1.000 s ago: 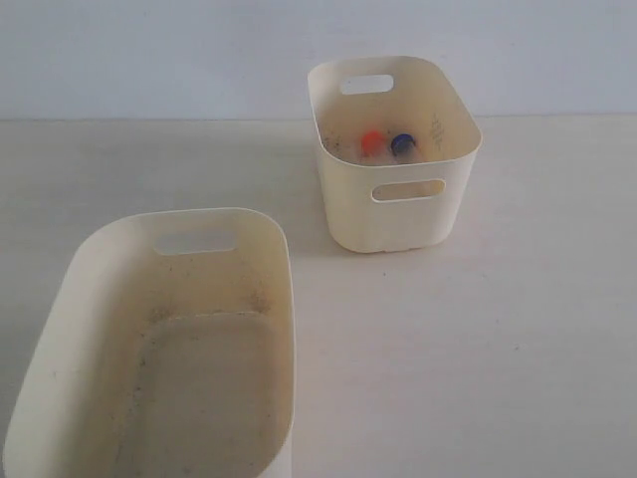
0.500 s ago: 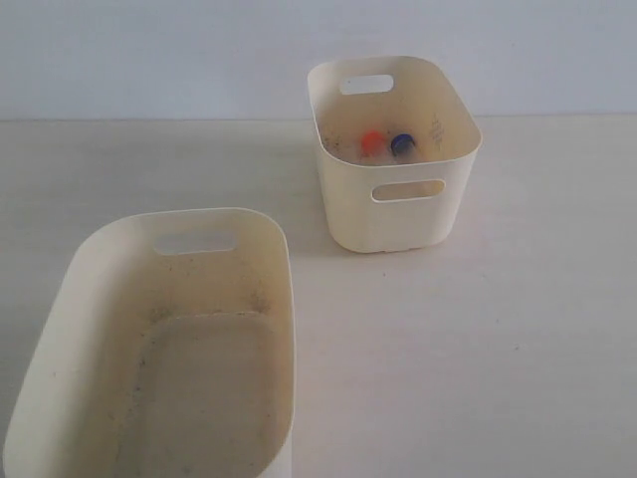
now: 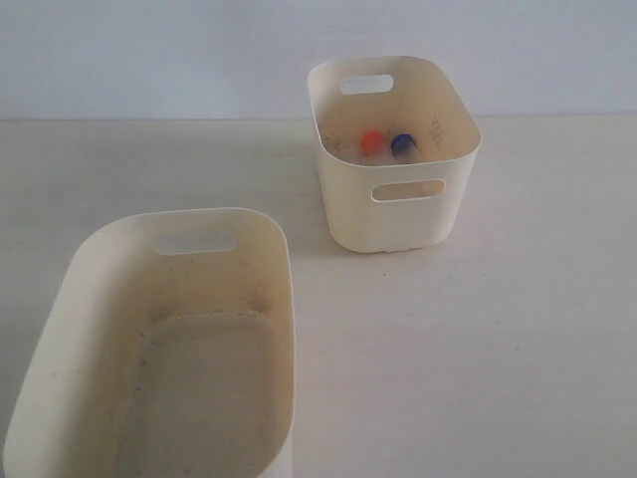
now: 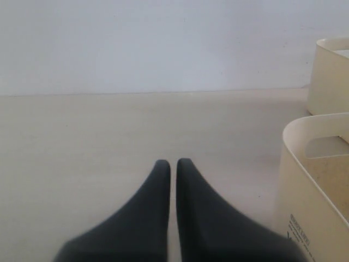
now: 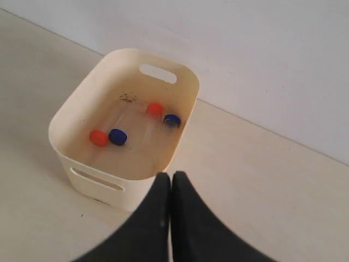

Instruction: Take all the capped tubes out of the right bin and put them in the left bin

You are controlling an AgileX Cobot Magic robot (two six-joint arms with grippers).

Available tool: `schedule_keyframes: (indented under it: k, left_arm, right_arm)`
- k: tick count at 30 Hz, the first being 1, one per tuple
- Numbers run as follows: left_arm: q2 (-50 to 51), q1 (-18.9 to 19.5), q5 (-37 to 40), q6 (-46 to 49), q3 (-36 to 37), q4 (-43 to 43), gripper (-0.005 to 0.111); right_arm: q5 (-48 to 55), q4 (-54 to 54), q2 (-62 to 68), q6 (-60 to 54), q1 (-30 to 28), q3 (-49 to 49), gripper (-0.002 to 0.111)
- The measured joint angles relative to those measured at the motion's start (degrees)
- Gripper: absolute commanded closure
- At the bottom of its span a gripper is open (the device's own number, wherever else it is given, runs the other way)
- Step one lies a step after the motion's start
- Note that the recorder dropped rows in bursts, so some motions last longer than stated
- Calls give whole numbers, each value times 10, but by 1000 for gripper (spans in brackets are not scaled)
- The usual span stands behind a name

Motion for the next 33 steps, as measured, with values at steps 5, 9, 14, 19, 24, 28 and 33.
schedule_keyframes:
  k: [5,9,14,19,24,28,33]
  left_arm:
    - [0,0,0,0,0,0,102]
    - [0,0,0,0,0,0,102]
    - [0,0,0,0,0,0,102]
    - [0,0,0,0,0,0,102]
    - [0,0,0,0,0,0,102]
    - [0,0,0,0,0,0,102]
    - [0,0,0,0,0,0,102]
  right_arm:
    - [-58,8,53,0,0,0,109]
    - [-109,12,88,0,0,0,109]
    - [-159,58,119,4,0,0,109]
    - [-196,140,152,12,0,-16,109]
    - [-108,156,218,12,7,-135,109]
    - [-16,138,291,53,40,-280,109]
    - [141,38,412,232,68,-450,109]
